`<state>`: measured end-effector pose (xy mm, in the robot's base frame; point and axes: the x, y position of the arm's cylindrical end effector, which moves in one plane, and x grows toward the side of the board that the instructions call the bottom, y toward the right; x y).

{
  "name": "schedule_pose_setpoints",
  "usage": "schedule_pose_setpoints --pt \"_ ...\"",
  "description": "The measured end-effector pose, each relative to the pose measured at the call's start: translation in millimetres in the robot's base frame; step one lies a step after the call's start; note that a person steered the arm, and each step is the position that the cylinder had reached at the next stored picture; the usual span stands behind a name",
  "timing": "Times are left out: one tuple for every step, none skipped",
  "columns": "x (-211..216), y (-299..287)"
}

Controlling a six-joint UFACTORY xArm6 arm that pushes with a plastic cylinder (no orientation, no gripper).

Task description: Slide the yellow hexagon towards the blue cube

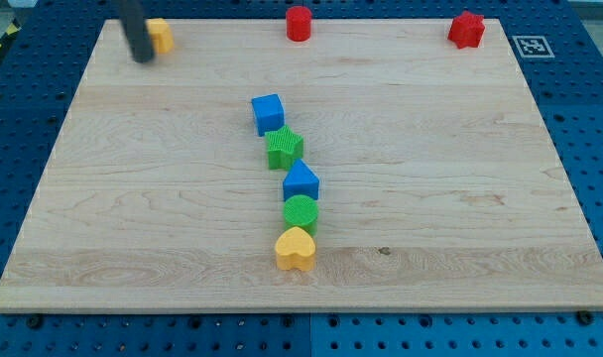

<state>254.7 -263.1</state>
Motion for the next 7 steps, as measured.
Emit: schedule_pose_setpoints --pt "-18 -41" --pt "-44 -31" --pt "-40 -3" --pt "-28 18" --pt "-26 43" --pt "-28 53" --pt "-43 53"
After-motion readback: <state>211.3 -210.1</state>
